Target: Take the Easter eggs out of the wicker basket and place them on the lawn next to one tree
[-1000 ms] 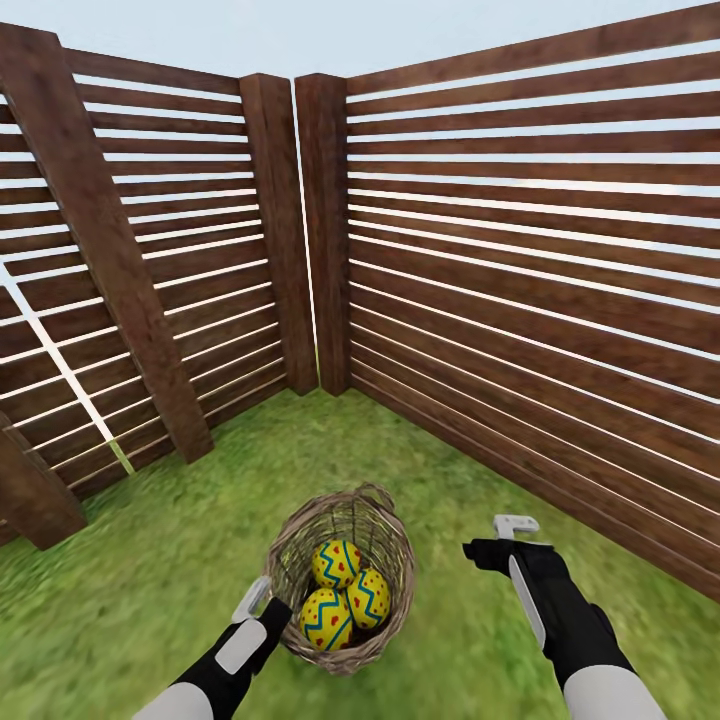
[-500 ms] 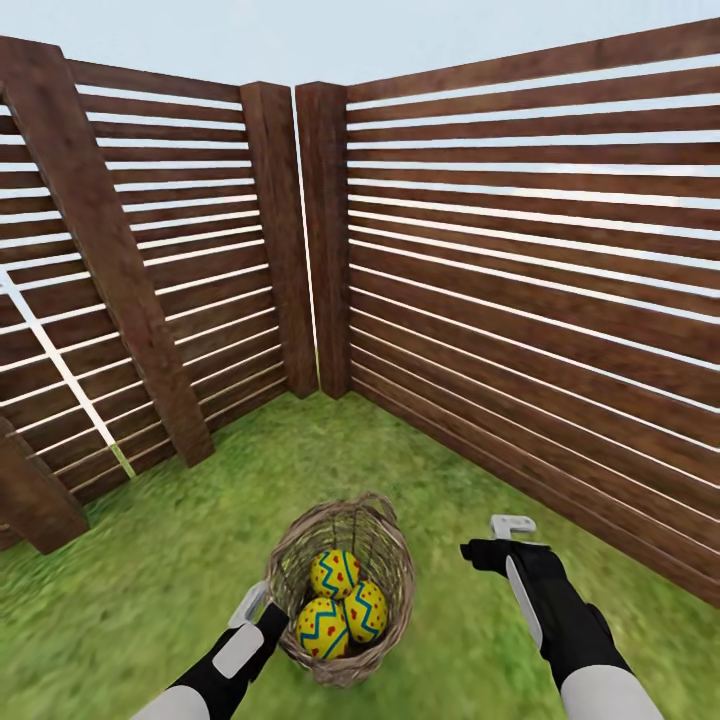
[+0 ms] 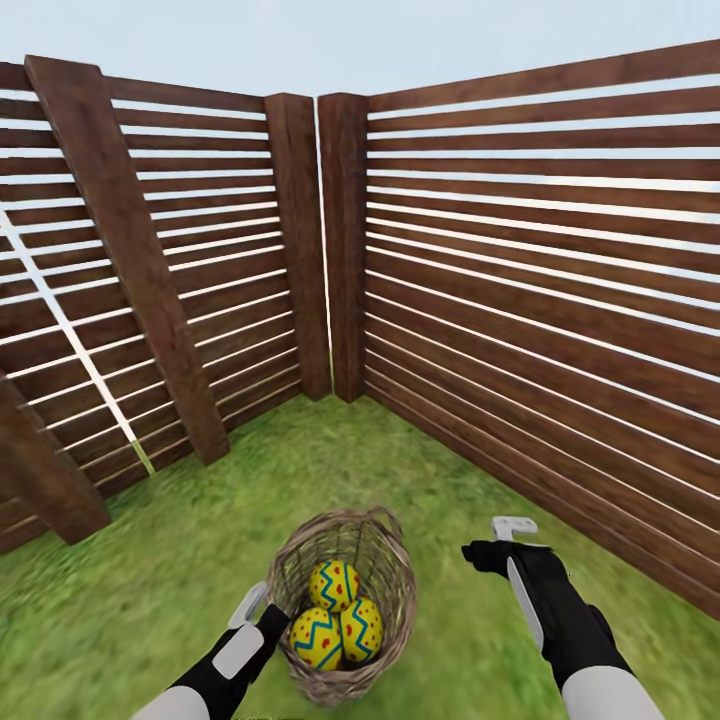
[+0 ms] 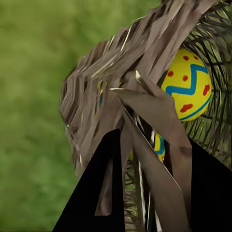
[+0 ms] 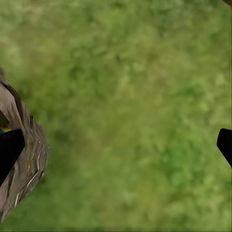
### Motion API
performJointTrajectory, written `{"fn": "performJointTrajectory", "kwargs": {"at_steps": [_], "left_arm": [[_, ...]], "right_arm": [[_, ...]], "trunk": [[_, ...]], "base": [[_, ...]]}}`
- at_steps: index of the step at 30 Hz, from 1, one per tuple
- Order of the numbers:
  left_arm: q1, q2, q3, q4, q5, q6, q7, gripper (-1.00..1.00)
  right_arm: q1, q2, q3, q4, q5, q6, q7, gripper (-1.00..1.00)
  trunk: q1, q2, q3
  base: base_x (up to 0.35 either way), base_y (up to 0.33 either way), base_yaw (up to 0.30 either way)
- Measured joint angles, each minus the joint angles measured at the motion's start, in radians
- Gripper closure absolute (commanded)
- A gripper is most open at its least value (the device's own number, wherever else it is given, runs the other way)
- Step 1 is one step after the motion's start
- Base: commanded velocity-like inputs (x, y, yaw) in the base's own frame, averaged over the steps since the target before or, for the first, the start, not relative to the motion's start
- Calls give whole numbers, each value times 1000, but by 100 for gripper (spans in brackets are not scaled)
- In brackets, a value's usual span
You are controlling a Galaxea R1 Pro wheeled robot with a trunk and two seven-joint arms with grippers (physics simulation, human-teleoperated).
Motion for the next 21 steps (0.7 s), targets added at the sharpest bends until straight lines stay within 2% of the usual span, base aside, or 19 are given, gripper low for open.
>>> {"fn": "performJointTrajectory", "kwargs": {"at_steps": [21], "left_arm": [[0, 1, 0, -1, 0, 0, -3, 100]], "right_arm": [[7, 1, 2, 19, 0, -3, -3, -100]], "trunk": [[-81, 147, 66]], "base": [[0, 0, 293]]}}
